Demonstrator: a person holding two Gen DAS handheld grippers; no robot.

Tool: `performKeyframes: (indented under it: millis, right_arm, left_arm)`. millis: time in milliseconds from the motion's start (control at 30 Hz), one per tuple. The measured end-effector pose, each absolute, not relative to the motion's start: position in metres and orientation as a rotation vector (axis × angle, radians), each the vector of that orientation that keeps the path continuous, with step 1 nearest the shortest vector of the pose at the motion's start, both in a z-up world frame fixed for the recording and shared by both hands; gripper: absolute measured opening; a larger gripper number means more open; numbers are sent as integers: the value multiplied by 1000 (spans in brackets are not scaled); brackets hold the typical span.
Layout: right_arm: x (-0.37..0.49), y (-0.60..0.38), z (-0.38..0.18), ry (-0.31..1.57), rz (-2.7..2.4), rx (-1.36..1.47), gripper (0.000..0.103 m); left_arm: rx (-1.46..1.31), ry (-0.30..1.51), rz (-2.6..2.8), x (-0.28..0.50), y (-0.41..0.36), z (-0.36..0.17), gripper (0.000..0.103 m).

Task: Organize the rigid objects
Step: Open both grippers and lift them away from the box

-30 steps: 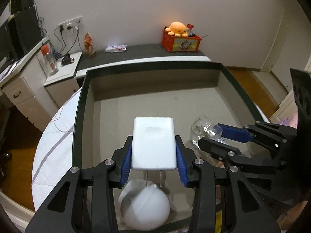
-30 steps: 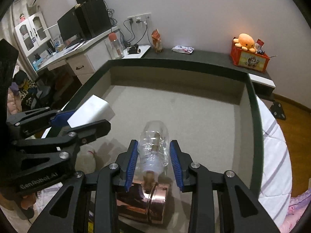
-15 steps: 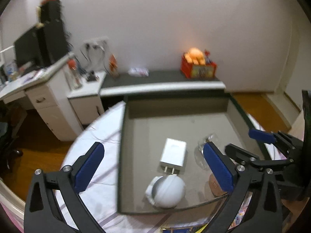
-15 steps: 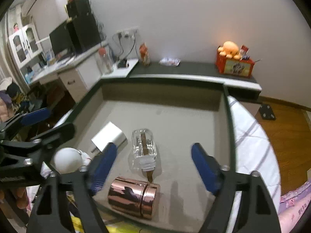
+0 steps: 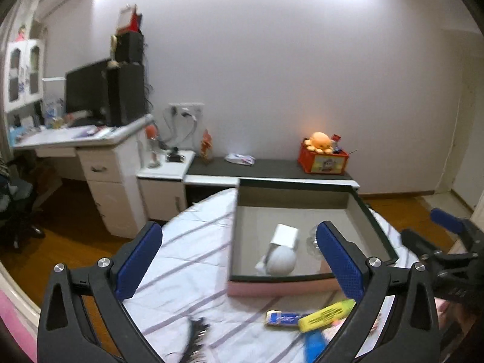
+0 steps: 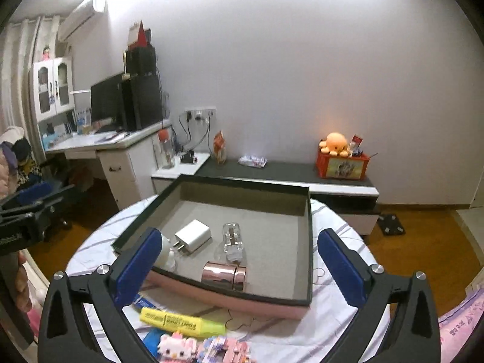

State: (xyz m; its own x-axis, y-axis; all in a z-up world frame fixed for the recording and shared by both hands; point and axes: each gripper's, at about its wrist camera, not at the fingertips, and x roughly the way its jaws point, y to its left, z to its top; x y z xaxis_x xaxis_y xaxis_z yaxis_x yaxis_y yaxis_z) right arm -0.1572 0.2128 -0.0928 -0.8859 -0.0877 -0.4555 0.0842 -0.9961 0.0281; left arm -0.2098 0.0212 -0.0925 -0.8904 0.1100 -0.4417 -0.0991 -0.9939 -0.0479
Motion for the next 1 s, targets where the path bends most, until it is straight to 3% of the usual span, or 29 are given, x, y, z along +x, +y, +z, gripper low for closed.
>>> performKeyframes:
  millis: [767, 1000]
  right_arm:
    - [-69, 204, -98, 15, -3004, 737, 103]
    - [-68, 207, -112, 3, -2994, 824, 103]
  left_arm:
    - [-700, 151, 2968, -132, 10, -92, 103]
    - [-770, 122, 2906, -133, 12, -104, 103]
